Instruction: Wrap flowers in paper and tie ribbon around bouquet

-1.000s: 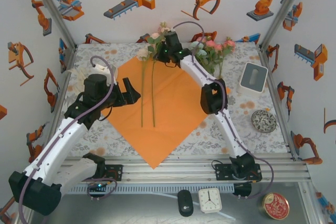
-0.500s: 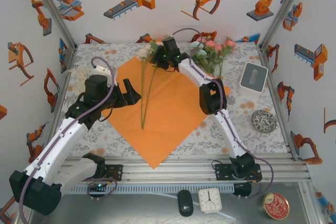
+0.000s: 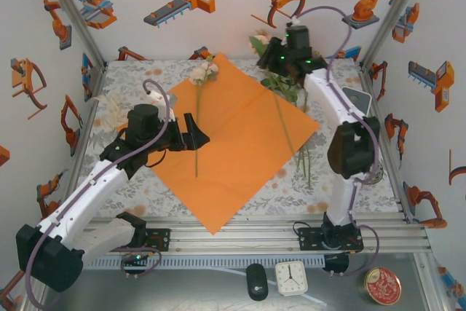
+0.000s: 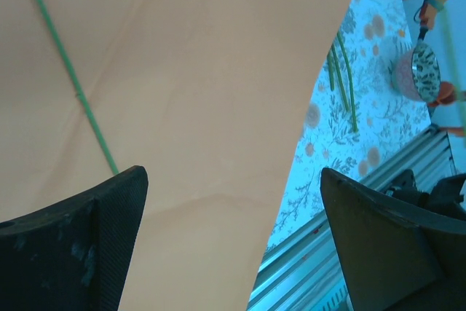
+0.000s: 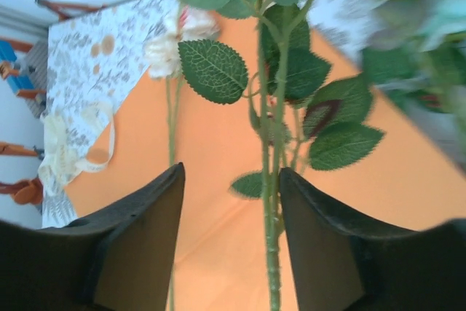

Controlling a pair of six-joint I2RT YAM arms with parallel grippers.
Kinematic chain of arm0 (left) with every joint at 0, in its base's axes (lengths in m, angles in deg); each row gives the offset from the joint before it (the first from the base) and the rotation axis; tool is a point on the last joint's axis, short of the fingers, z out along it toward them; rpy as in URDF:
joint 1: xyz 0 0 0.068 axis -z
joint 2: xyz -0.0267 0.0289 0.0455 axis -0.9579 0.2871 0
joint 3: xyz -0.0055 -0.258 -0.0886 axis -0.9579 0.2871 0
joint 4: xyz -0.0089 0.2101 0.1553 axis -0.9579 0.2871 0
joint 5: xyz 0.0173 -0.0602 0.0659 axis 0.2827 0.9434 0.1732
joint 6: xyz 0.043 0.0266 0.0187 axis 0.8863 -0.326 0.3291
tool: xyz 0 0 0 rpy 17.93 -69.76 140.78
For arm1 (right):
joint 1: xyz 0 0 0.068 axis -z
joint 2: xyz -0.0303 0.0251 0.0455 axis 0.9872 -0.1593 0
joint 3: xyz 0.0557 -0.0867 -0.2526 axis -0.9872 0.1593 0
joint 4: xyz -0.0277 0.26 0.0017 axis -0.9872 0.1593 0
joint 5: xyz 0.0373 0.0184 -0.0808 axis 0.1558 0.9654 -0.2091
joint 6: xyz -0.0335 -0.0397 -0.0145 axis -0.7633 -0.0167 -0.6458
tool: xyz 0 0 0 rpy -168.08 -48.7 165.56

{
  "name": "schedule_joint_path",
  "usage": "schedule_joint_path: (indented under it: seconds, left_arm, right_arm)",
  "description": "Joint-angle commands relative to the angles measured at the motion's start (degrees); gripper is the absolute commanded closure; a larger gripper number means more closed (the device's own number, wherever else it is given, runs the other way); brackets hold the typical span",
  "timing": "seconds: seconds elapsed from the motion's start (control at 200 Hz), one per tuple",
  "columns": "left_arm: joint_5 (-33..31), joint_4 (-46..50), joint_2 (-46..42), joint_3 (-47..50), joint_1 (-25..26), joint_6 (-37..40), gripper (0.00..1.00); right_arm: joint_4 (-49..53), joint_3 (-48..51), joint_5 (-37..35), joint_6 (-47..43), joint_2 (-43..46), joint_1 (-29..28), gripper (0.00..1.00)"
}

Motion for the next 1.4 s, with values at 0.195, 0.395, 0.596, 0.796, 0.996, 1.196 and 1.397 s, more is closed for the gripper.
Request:
schedule_joint_path:
  seconds: [0.195, 0.395, 0.596, 0.796, 0.996, 1.196, 1.397]
  left_arm:
    - [-0.57, -2.3, 4.43, -2.57, 0.78, 0.22, 0.06]
    - [0.03, -4.11, 5.73, -1.24, 0.76, -0.48, 0.05]
    - [0.88, -4.17, 8.39, -2.37, 1.36, -1.79, 0.05]
    - [1.55, -2.86, 7.92, -2.52, 1.58, 0.65, 0.05]
    - [3.26, -1.11, 6.27, -2.77, 2.76, 3.73, 0.05]
    - [2.23, 0.63, 5.07, -2.9, 3.04, 4.44, 0.05]
    - [1.48, 0.79, 5.73, -2.97, 3.06, 4.45, 0.05]
  right_arm:
    - [-8.36, 4.54, 7.56, 3.06, -9.2, -3.22, 0.92]
    - [-13.99, -4.46, -0.58, 9.85, -19.68, -9.73, 0.83]
    - [-1.5, -15.82, -2.56, 2.97, -22.51, -10.21, 0.71]
    - [6.63, -1.38, -9.43, -17.02, -9.44, -9.94, 0.53]
    - [8.57, 12.89, -5.09, -22.33, -1.75, -8.97, 0.53]
    - [8.16, 14.89, -3.87, -21.2, -4.57, -8.89, 0.57]
    - [6.3, 13.63, 1.13, -19.09, -8.5, -8.85, 0.66]
